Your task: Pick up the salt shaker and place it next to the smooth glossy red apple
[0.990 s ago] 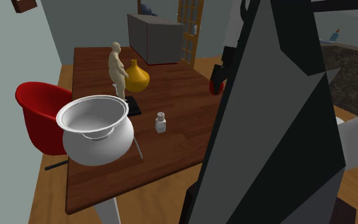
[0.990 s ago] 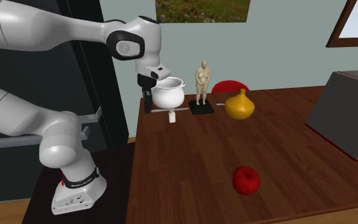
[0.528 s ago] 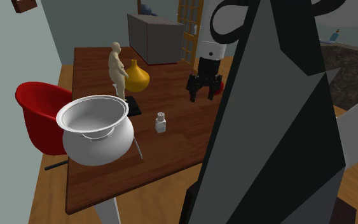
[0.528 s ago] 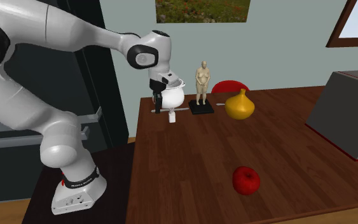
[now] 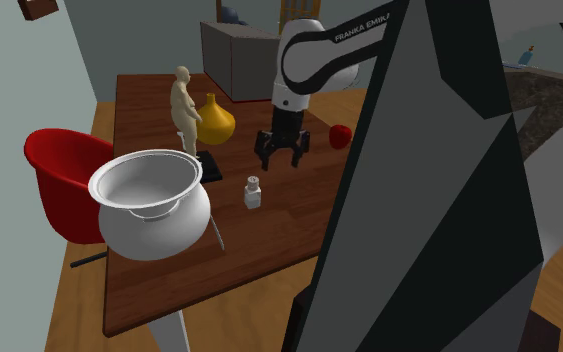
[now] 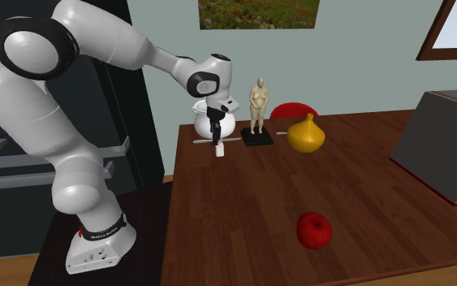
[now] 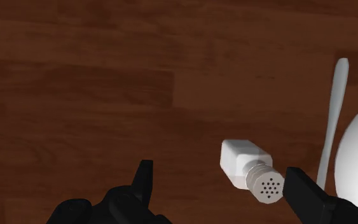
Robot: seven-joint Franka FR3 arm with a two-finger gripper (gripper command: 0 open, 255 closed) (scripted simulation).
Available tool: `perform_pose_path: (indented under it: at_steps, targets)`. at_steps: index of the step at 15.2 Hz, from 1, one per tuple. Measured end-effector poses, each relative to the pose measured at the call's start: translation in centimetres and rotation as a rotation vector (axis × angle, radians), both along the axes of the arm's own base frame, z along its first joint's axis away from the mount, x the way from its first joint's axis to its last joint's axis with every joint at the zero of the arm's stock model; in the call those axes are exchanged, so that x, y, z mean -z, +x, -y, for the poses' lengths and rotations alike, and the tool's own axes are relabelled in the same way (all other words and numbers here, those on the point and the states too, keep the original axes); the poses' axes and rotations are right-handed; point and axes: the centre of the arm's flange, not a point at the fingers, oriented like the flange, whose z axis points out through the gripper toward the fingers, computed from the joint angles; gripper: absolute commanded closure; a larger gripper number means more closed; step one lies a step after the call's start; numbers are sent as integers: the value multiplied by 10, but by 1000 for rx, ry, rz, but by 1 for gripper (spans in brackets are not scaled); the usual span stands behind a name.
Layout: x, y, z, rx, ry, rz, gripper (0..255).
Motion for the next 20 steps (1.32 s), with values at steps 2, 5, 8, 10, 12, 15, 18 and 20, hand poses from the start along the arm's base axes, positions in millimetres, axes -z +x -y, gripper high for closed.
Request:
perform_pose_path:
  at_steps: [2,5,8,10,12,15,18,20]
  targets:
    - [14,19,-17,10,-1,3,0]
    - [31,45,-38,25,-2,8,0]
    - [47,55,-45,32,-2,10,0]
    - [57,56,-47,33,-2,10,0]
    - [67,56,-48,33,-2,10,0]
    - [79,56,-50,33,-2,11,0]
    - [80,56,-50,33,-2,11,0]
    - [81,56,-50,33,-2,11,0]
